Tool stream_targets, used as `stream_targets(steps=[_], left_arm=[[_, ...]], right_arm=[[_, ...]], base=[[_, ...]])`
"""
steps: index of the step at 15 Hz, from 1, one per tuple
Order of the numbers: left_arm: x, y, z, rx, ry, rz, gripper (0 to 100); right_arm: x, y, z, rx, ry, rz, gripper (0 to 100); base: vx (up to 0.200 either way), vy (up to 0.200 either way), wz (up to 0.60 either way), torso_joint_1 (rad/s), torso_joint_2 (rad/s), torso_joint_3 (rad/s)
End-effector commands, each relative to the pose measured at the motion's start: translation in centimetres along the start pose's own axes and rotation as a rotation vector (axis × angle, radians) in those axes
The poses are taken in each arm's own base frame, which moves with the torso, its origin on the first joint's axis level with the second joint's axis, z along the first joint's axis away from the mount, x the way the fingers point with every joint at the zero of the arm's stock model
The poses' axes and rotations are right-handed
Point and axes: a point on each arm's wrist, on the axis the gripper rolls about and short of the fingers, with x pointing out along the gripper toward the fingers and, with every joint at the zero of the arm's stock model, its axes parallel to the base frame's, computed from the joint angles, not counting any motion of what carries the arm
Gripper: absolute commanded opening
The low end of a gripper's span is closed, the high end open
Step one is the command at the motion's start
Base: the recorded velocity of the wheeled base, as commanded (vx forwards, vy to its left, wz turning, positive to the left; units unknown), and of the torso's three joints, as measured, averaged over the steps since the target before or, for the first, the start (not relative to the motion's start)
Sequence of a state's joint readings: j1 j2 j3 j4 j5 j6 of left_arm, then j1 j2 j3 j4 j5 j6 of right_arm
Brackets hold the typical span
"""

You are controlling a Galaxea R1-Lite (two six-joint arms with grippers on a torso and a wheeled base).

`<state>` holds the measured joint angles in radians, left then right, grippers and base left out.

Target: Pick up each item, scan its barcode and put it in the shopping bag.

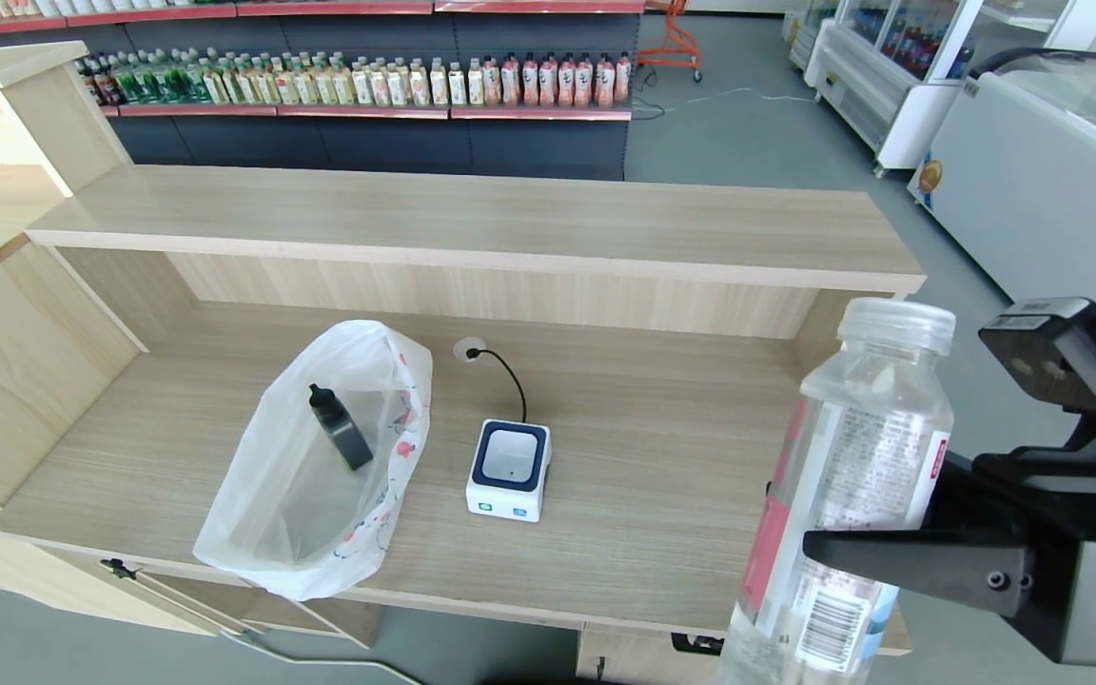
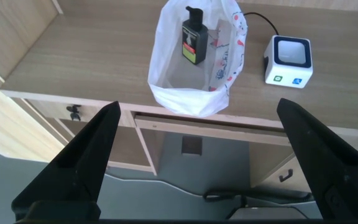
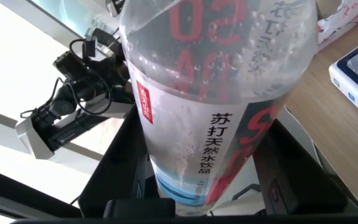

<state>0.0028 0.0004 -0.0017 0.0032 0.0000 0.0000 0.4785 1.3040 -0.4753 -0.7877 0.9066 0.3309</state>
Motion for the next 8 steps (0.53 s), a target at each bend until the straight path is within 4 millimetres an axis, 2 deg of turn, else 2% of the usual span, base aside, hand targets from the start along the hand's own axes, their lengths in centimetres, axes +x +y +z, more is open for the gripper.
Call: stream_targets(steps=[1,8], left_arm=[[0.00,0.00,0.00,0.000,0.000,0.000,100],[0.00,0.00,0.00,0.000,0.000,-0.001,100]], right_arm=[[0.19,-0.03,-0.05,0.001,0.005,0.007,0],[0.11,-0.23,-0.97,0.032,0.027,-0.003,0]], base=[[0.000,0.000,0.00,0.000,0.00,0.000],[0.000,0.000,0.00,0.000,0.00,0.000]])
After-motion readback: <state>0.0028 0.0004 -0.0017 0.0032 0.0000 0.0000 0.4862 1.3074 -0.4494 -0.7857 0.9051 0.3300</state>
